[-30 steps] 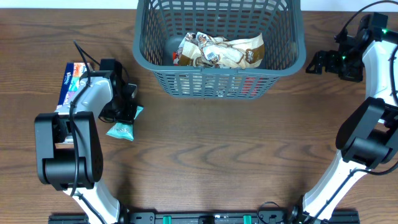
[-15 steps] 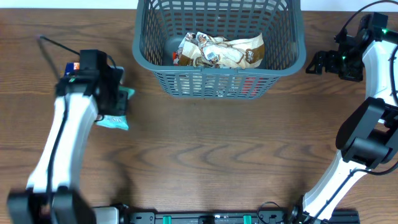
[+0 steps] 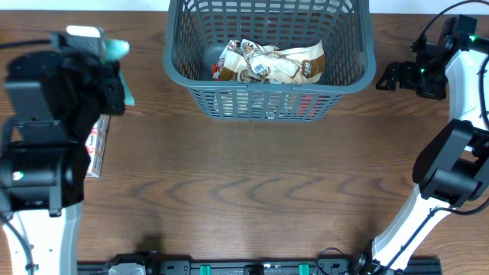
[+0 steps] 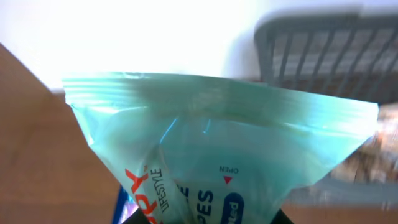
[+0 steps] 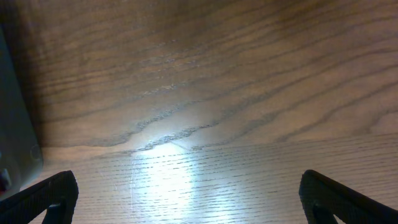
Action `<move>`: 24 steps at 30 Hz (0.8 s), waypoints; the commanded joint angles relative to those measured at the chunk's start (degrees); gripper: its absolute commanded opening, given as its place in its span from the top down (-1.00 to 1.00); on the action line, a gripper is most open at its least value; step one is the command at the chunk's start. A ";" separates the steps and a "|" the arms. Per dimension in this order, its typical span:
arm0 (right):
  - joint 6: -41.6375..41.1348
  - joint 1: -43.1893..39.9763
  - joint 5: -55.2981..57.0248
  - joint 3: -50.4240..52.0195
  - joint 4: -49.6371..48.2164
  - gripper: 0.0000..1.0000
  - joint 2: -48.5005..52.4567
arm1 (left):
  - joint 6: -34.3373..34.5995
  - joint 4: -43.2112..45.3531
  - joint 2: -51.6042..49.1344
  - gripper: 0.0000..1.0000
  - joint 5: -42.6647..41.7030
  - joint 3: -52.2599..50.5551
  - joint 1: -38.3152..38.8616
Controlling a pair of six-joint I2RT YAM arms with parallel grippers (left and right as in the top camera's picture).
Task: Pack container
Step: 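Carry the wipes over the basket and release them inside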
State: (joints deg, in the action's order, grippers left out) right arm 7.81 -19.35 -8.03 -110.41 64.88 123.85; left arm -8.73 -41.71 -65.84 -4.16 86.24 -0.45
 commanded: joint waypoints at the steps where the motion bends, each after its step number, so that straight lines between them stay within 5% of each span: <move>1: 0.61 0.26 0.13 0.39 -0.04 -0.99 0.13 | 1.09 1.70 -3.48 0.89 0.04 6.47 2.89; 11: 0.63 0.26 0.13 0.39 0.24 -0.99 0.13 | -5.55 2.62 -23.52 0.88 -2.78 26.49 16.44; 19: 0.63 0.26 0.11 0.39 0.42 -0.98 0.13 | -25.46 2.93 -37.29 0.89 -5.01 31.39 27.21; 24: 1.03 0.26 0.11 0.39 0.79 -0.98 0.13 | -31.19 -0.37 -44.22 0.89 -3.67 31.36 28.37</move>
State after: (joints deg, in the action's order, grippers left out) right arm 7.88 -19.35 -8.03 -110.41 65.41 123.85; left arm -32.77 -41.08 -107.39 -8.62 115.85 28.36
